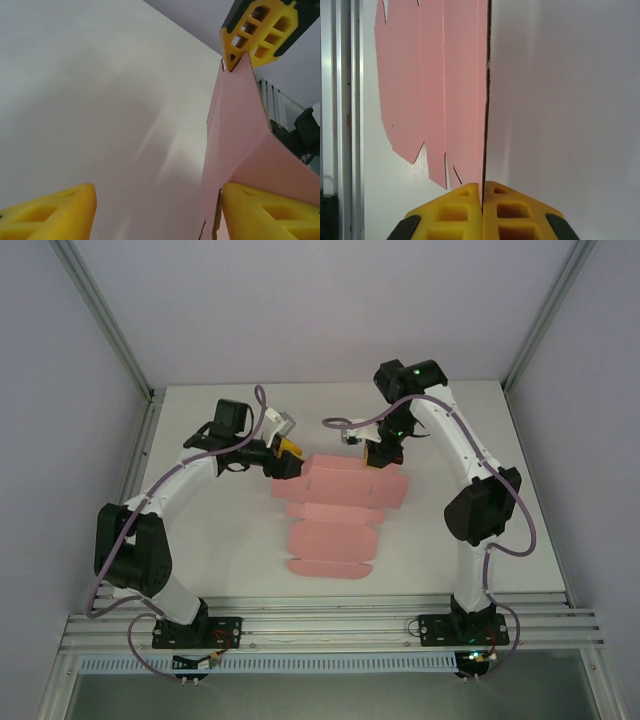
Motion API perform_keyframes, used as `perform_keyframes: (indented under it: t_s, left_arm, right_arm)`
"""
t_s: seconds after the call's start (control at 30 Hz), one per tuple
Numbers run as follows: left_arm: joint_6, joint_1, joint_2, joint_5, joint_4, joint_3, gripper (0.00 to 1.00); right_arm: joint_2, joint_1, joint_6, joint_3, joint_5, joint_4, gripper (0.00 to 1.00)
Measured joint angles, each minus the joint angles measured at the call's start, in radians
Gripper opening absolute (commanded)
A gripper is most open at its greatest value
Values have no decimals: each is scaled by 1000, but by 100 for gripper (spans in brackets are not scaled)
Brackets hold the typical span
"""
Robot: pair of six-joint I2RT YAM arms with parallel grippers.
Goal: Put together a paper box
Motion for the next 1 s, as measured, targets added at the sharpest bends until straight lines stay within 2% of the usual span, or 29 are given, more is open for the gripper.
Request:
perform_keyframes:
  t_s: [0.07,0.13,0.37,0.67,0.77,0.83,0.9,1.0]
  left_arm:
    - [20,0,-31,-1,-4,-23,64]
    - [37,0,-72,-4,-14,-55,58]
    - [66,-4,-148,9,5,-101,55]
    - [89,-36,24,78,-53,68,48]
    - [86,-42,45,84,-68,79,40]
    - [70,-48,46,74,-64,79,31]
    - [42,-55,46,67,-21,74,26]
    - [-18,-68,45,69,79,38,26]
  right_arm:
    - [0,0,0,0,0,0,0]
    - [0,0,0,0,0,0,0]
    - [0,0,0,0,-9,0,0]
    - [0,-1,0,0,-10,0,0]
    - [2,-2,0,0,5,0,0]
    - [5,-4,0,0,15,0,0]
    - [8,-7,0,0,17,0,0]
    - [14,-7,0,0,11,0,0]
